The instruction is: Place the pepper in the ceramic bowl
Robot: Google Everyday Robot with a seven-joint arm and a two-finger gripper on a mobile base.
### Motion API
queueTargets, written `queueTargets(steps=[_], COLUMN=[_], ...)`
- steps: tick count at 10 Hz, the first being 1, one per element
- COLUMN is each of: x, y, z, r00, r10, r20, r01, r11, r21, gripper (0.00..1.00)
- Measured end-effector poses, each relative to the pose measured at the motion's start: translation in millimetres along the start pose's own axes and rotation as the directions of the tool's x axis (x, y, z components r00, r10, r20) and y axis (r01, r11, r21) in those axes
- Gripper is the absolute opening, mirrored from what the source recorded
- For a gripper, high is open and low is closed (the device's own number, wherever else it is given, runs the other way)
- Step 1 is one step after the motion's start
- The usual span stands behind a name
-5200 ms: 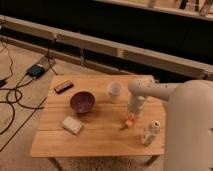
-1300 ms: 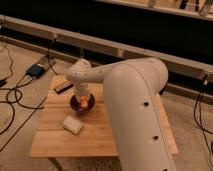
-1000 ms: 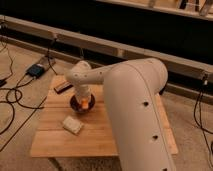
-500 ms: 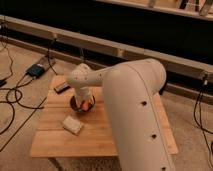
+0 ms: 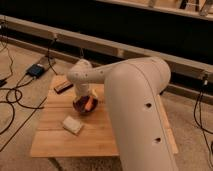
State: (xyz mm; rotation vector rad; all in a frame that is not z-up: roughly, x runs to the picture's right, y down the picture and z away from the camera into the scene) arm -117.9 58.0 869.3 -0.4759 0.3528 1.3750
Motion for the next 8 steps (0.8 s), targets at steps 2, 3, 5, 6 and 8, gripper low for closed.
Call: queueTargets(steps=[2, 3, 5, 6, 8], x=[-4.9, -5.5, 2.6, 10.2, 19.1], y=[-6.2, -11.3, -20.9, -19.2, -17.3], z=[-20.7, -31.0, -52.4, -59.2, -62.4], r00=[0.999, 0.999, 0.998, 0.999, 1.0], r10=[0.013, 0.022, 0.024, 0.012, 0.008], r20=[0.036, 0.049, 0.051, 0.037, 0.014], r01=[-0.013, -0.022, -0.024, -0.011, -0.008], r11=[1.0, 1.0, 1.0, 1.0, 0.999], r21=[-0.001, 0.001, 0.0, -0.017, -0.04], gripper=[0.77, 0.77, 0.77, 0.77, 0.77])
